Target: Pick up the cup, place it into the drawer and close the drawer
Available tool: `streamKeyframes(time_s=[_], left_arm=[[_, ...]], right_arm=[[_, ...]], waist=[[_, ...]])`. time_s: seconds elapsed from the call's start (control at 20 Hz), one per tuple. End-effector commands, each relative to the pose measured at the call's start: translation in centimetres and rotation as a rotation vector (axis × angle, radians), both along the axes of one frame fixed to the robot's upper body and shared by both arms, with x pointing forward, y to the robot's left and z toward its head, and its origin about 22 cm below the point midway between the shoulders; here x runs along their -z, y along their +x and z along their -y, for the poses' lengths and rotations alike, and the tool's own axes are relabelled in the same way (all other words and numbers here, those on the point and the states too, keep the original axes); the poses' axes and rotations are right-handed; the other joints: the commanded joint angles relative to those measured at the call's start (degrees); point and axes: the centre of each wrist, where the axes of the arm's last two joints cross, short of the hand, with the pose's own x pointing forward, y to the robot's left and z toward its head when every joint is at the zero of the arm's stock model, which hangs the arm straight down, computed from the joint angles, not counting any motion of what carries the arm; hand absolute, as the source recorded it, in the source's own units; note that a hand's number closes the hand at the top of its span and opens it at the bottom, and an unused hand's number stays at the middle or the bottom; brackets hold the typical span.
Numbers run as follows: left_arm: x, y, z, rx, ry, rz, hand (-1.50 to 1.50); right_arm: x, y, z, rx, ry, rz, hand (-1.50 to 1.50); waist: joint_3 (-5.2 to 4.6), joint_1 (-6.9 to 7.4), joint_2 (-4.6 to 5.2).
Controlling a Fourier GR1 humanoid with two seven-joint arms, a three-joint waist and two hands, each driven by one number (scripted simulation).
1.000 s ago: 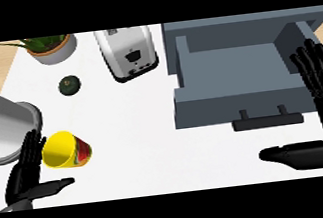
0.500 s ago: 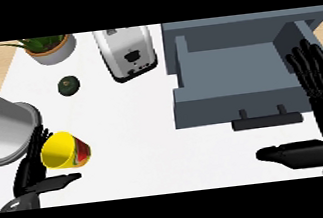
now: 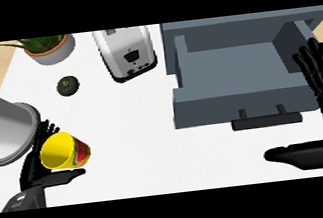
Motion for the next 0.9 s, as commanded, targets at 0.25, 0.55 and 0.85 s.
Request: streamKeyframes(time_s=[0.25, 0.55, 0.85], left_arm=[[0.0, 0.9, 1.4, 0.142, -0.208, 0.149, -1.50], [0.0, 2.1, 3.4, 0.218, -0.286, 0.157, 1.50], [-0.9, 2.5, 2.4, 0.240, -0.354, 0.224, 1.50]], right_arm=[[-0.3, 0.4, -0.2, -0.028, 0.006, -0.009, -1.50], [0.6, 0.9, 0.0, -0.008, -0.003, -0.004, -1.50], [0.8, 0.9, 0.0, -0.010, -0.004, -0.019, -1.50]], waist=[[-0.02, 0.04, -0.03], [-0.01, 0.06, 0.06], [0.01, 0.33, 0.00]])
